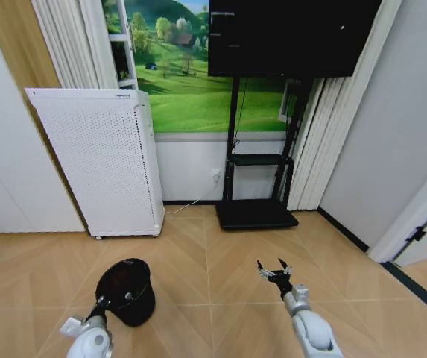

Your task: Pick up the trash bin and place the garbage on the floor into it.

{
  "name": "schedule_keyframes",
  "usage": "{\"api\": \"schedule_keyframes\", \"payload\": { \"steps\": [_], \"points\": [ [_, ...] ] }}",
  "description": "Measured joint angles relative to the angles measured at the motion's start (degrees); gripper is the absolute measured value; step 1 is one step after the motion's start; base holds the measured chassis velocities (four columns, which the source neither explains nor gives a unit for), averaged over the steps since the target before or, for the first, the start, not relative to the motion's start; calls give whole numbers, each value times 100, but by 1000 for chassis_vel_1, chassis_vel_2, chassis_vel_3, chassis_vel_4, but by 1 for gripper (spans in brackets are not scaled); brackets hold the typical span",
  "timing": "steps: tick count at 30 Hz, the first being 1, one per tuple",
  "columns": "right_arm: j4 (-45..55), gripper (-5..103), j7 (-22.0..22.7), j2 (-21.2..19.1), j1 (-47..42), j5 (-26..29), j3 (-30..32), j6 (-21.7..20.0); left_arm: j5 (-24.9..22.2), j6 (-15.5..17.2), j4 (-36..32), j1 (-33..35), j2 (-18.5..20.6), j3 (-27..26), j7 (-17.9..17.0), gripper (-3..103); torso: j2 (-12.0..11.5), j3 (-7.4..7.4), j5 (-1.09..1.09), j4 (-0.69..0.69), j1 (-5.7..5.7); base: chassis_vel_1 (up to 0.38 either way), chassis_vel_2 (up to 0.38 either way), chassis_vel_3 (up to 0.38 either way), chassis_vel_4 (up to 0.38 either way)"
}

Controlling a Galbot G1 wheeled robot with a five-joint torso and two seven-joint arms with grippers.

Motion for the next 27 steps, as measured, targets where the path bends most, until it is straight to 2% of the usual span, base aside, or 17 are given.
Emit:
{"api": "schedule_keyframes", "payload": {
  "steps": [9,11,13,15,17,18,21,22,25,27],
  "points": [
    [-16,100,3,0,-8,2,18,31,-50,11,76,-53,2,-37,4,7,0,0,0,0,0,0,0,0,0],
    [-29,100,4,-1,-14,2,28,50,-71,19,139,-67,8,-48,19,4,0,0,0,0,0,0,0,0,0],
    [-64,100,4,-2,-14,3,28,91,-76,18,197,-82,9,-94,29,11,0,0,0,0,0,0,0,0,0],
    [-79,100,4,0,-12,2,27,99,-79,19,197,-82,8,-109,47,11,0,0,1,-1,0,0,0,0,0],
    [-118,100,10,8,-3,-11,23,141,-59,19,197,-81,11,-154,74,22,0,0,1,0,0,0,0,0,0],
    [-118,100,10,8,-3,-11,23,141,-59,19,197,-81,11,-154,74,22,0,0,1,0,0,0,0,0,0],
    [-121,100,10,10,-13,-25,19,156,-45,36,175,-101,19,-222,109,39,0,0,0,0,0,0,0,0,0],
    [-121,100,10,10,-13,-25,19,156,-45,36,175,-101,19,-222,109,39,0,0,0,0,0,0,0,0,0],
    [-121,100,10,24,-24,-30,22,164,6,95,159,-162,16,-300,145,55,0,0,0,0,0,0,0,0,0],
    [-121,100,10,25,-30,-30,22,164,45,107,152,-173,14,-313,167,55,0,0,1,0,0,0,0,0,0]
  ]
}}
